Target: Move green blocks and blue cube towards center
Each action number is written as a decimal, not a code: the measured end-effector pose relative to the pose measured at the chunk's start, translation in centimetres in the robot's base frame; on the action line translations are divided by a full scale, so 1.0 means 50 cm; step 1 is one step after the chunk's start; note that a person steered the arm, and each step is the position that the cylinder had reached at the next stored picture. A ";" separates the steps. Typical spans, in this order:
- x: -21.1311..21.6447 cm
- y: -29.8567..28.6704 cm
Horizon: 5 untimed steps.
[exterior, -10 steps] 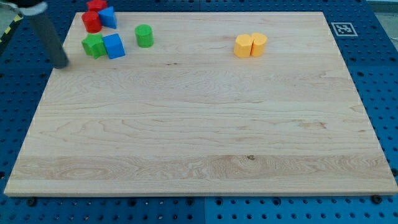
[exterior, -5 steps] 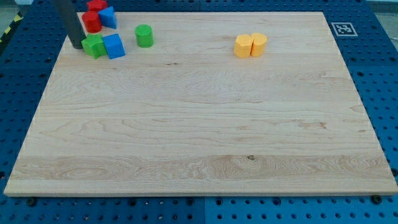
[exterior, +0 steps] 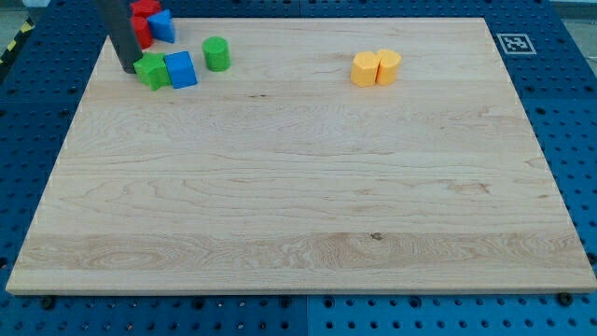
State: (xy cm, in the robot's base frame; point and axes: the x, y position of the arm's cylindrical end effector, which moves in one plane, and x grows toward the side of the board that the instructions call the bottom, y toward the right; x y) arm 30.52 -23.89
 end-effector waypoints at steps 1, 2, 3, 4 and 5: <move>0.000 0.004; 0.000 0.044; 0.000 0.096; -0.006 0.131; -0.006 0.164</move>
